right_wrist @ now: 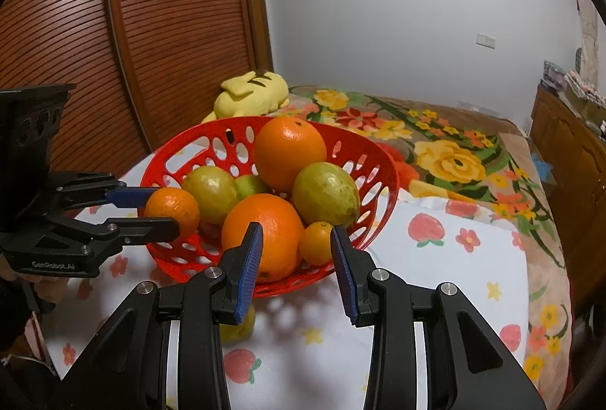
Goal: Organize fruits
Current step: 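Open both tools to drop the tangerines into the basket, then withdraw both open tools toward the remaining fruit on the cloth, then grasp the tangerine with the left tool while the right tool grasps the green citrus, then lift and carry the tangerine and green citrus over the red basket with both tools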
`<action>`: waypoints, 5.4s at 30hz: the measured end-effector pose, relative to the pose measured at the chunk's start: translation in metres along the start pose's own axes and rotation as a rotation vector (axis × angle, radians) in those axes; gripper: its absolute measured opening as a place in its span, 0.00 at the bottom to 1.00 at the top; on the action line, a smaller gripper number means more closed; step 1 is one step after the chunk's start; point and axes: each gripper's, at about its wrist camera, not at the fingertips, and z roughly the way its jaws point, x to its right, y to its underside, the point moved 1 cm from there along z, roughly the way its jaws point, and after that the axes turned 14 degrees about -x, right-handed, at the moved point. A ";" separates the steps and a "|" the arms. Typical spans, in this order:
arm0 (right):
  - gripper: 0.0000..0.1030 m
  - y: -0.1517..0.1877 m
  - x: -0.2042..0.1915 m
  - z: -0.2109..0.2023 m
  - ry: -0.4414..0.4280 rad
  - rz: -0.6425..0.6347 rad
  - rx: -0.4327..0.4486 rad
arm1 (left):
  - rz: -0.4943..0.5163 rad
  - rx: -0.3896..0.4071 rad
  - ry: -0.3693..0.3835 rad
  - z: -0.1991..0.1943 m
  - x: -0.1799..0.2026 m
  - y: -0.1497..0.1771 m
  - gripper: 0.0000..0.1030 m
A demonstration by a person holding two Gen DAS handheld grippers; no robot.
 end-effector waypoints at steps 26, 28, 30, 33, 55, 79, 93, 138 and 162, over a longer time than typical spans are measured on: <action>0.37 0.026 -0.027 -0.030 0.003 0.012 0.027 | 0.018 0.058 -0.038 -0.047 0.019 0.028 0.52; 0.38 0.030 -0.030 -0.035 0.006 0.013 0.033 | 0.021 0.066 -0.041 -0.053 0.022 0.031 0.54; 0.39 0.034 -0.033 -0.040 0.008 0.014 0.037 | 0.021 0.072 -0.045 -0.057 0.024 0.034 0.56; 0.41 0.038 -0.037 -0.048 0.012 0.019 0.046 | 0.018 0.077 -0.051 -0.062 0.025 0.040 0.58; 0.59 0.064 -0.046 -0.038 0.000 0.076 0.020 | -0.036 -0.126 -0.008 0.013 0.015 0.064 0.61; 0.59 0.059 -0.042 0.000 -0.010 0.067 -0.064 | -0.072 -0.192 0.072 0.050 0.000 0.059 0.30; 0.63 0.051 -0.038 0.042 -0.043 0.098 -0.109 | -0.071 -0.084 -0.016 -0.003 -0.011 0.083 0.31; 0.50 0.032 -0.064 -0.021 -0.098 0.007 0.018 | -0.045 0.045 -0.016 -0.057 0.005 0.066 0.31; 0.50 -0.027 -0.042 0.005 -0.072 -0.030 0.013 | -0.051 0.030 -0.017 -0.030 -0.028 0.007 0.31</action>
